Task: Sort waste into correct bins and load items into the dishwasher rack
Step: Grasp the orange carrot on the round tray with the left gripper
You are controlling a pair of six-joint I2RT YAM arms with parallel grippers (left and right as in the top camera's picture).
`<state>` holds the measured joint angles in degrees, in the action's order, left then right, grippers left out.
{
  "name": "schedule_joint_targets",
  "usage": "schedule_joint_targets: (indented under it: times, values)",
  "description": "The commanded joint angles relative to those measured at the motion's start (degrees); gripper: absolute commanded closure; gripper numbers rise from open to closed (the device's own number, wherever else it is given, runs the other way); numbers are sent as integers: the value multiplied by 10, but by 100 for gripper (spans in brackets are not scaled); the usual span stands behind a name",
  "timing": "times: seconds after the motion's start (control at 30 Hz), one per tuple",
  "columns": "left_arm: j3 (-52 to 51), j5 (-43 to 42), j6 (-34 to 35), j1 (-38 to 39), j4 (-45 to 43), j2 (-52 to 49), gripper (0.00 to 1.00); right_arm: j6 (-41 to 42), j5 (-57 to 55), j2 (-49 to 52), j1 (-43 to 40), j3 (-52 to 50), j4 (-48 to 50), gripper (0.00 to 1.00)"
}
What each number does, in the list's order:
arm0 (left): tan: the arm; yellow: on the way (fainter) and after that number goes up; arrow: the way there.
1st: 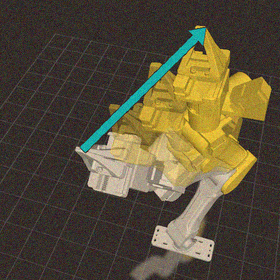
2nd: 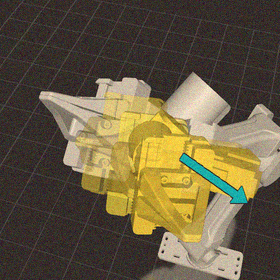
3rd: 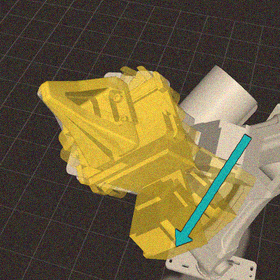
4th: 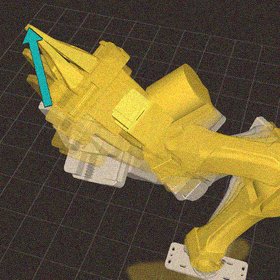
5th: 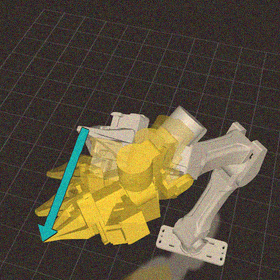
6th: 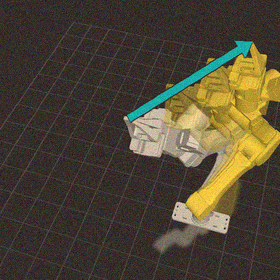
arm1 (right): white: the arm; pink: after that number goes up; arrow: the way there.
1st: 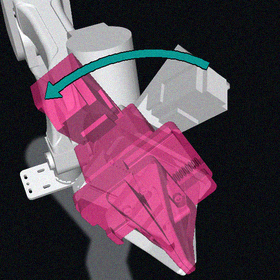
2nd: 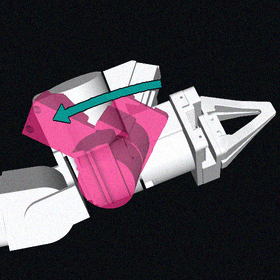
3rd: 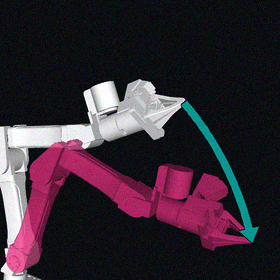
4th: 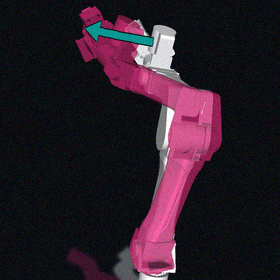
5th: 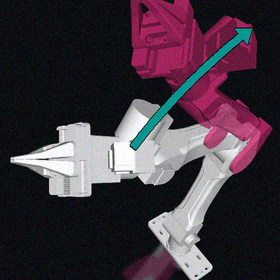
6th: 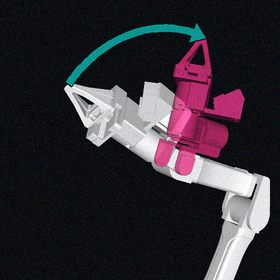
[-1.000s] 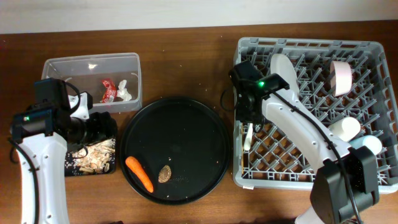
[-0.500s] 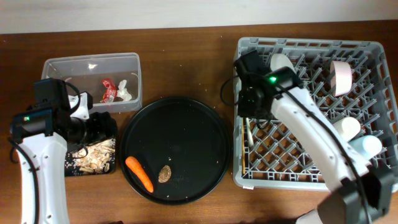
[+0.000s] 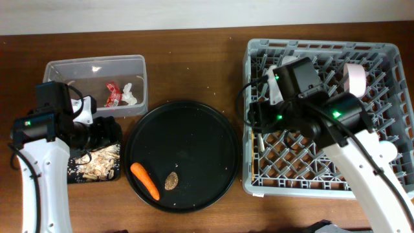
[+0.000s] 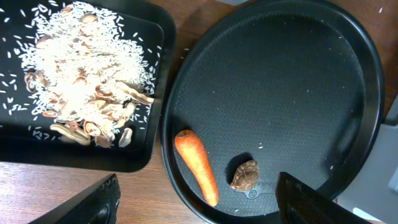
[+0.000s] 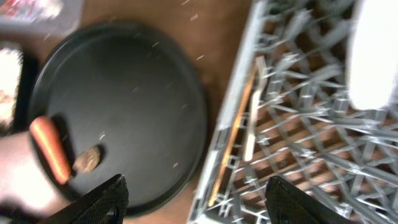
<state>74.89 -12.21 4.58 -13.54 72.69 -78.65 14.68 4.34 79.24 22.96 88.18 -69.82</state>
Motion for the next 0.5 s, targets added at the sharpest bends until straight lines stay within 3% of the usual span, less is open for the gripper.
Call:
schedule_joint_targets:
  times: [0.0, 0.17, 0.27, 0.47]
  values:
    - [-19, -61, 2, 1, 3, -3, 20, -36, 74, 34, 3, 8, -5, 27]
    - [-105, -67, 8, 46, -14, -3, 21, -22, 37, 41, 1, 8, -11, 27]
    - [-179, -67, 57, 80, -54, -3, 20, -22, 19, 41, -10, 8, -21, 26]
    - [-266, -67, 112, 131, -121, -3, 20, -25, 14, 41, -104, 8, -53, 24]
